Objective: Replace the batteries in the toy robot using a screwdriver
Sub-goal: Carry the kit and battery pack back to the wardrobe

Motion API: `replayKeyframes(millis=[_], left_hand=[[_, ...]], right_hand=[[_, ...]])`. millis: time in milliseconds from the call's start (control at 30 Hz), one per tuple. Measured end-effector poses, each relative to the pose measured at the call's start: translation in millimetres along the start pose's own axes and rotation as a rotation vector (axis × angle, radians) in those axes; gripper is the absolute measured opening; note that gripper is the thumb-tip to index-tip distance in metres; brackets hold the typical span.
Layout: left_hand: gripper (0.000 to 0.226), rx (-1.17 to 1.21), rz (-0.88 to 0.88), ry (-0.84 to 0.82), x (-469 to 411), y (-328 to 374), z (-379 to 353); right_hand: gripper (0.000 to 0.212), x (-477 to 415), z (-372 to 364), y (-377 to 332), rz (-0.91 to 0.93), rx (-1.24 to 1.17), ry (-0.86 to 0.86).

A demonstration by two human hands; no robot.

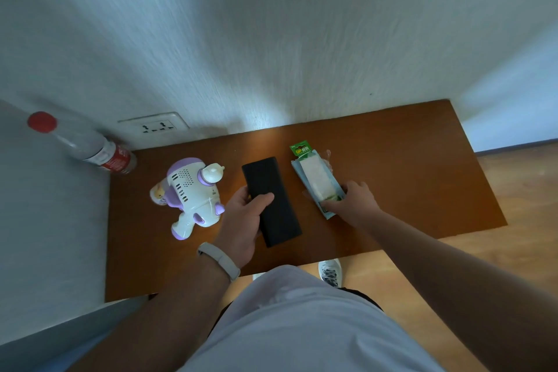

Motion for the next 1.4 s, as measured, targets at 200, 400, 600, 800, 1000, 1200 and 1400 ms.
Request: replayKeyframes(millis=[200, 400, 600, 800, 1000, 1200, 1400], left_hand=[[0.029, -0.012, 0.018, 0.014, -1, -2, 1], [0.027, -0.027, 0.009, 0.005, -1, 2, -3], [0.026, -0.038, -0.007, 0.009, -1, 10, -3], [0.027, -0.050, -0.021, 0.015, -1, 15, 1], [0.027, -0.068, -0.037, -0.034, 0, 24, 2], [0.028, -0.101, -0.038, -0.103, 0, 31, 0], [0.030, -0.161, -0.006, -0.206, -4, 35, -12]], right_hand=[[0.080, 1, -2, -3, 0.017, 0.036, 0.014], [0.065, 6, -10, -12, 0.036, -0.130, 0.034], [0.051, 10, -13, -15, 0.075, -0.168, 0.011], [0.040, 15, -11, -20, 0.064, -0.267, 0.018], [0.038, 30, -6, -31, 0.043, -0.400, 0.087], [0.035, 54, 8, -43, -0.004, -0.540, 0.183], [0.035, 90, 21, -47, -0.061, -0.757, 0.321]])
Point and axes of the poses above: each hand's wrist, its own x-axis away from the middle knuckle, its own z-axis out of the back of the hand, y = z × x, the point moved 4 cm from there along -x, towards the middle knuckle, and after that the axes turned 13 degrees about z, right-handed, at the moved point
